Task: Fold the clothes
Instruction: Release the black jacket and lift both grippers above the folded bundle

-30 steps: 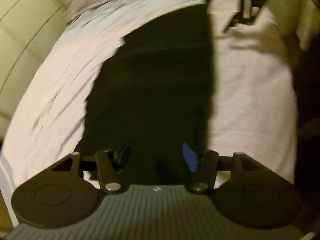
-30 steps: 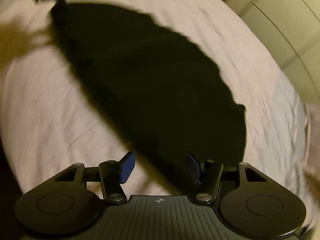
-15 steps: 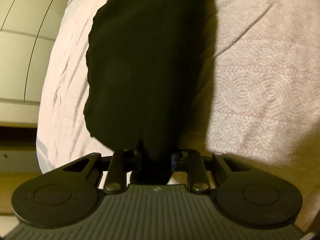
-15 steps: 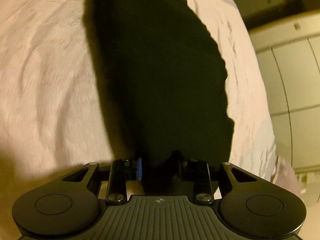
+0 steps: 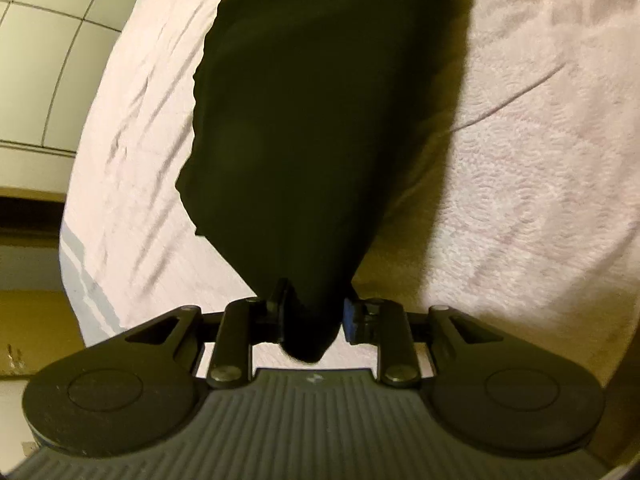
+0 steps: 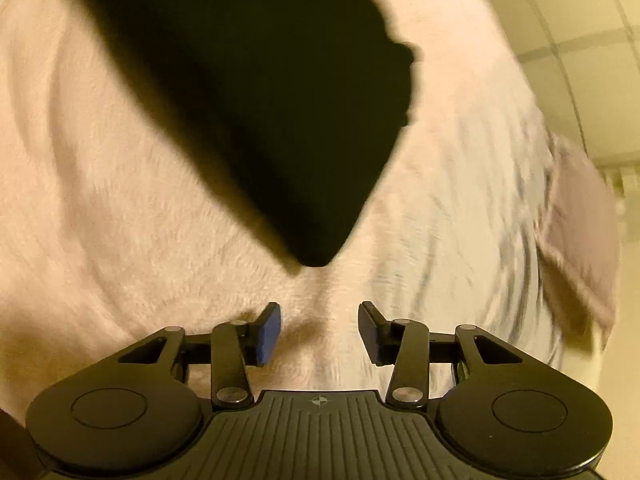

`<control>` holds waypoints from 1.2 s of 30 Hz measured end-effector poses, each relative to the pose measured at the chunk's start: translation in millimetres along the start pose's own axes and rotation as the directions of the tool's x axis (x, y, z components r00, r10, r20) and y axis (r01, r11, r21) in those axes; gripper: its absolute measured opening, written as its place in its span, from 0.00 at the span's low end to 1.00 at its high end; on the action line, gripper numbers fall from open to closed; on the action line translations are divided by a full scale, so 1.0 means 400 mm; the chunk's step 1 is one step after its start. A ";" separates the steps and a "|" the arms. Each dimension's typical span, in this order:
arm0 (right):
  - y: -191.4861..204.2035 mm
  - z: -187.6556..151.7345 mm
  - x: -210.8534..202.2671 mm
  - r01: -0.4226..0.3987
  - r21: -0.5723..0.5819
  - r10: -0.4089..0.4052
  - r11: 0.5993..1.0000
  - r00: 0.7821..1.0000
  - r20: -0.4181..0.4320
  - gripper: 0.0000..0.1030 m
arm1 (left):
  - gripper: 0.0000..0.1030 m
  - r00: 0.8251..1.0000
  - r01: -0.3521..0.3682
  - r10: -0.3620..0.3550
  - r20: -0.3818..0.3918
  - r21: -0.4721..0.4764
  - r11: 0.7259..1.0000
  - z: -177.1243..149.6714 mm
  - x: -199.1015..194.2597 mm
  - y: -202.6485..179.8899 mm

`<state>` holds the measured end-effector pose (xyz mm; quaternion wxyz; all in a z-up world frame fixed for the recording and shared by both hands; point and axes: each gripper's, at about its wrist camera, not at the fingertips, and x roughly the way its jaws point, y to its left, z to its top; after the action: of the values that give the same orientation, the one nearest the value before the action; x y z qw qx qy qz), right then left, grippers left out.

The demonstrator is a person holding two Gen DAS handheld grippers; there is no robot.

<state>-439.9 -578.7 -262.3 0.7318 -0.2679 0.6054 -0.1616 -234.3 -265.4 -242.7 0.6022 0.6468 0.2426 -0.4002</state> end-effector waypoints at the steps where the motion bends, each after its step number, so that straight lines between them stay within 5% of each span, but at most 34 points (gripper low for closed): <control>1: -0.006 0.005 -0.030 -0.008 0.036 0.007 0.999 1.000 0.020 0.42 | 0.26 1.000 0.012 -0.012 -0.001 -0.007 1.000 -0.006 -0.011 0.002; 8: 0.061 0.177 -0.180 -0.053 0.166 0.028 0.985 0.988 0.149 0.46 | 0.26 0.996 0.086 -0.085 0.022 -0.057 0.995 -0.102 -0.058 0.053; 12: 0.112 0.297 -0.242 -0.086 0.307 0.042 0.948 0.988 0.147 0.49 | 0.26 0.990 0.134 -0.128 0.064 -0.102 0.986 -0.181 -0.043 0.125; 17: 0.151 0.458 -0.324 -0.122 0.494 0.096 0.861 0.992 0.078 0.49 | 0.31 0.958 0.244 -0.232 0.168 -0.058 0.968 -0.255 -0.018 0.225; 24: 0.204 0.605 -0.419 -0.181 0.699 0.218 0.692 0.975 0.037 0.51 | 0.41 0.922 0.277 -0.263 0.284 -0.009 0.961 -0.294 -0.007 0.323; 36: 0.248 0.732 -0.450 -0.198 0.738 0.269 0.645 0.963 0.023 0.55 | 0.59 0.885 0.340 -0.333 0.325 0.037 0.940 -0.267 0.010 0.367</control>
<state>-202.3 -340.3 -140.4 0.7643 0.1358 0.5508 -0.3067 -91.2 -185.1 -165.0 0.5623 0.5131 0.2522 -0.5975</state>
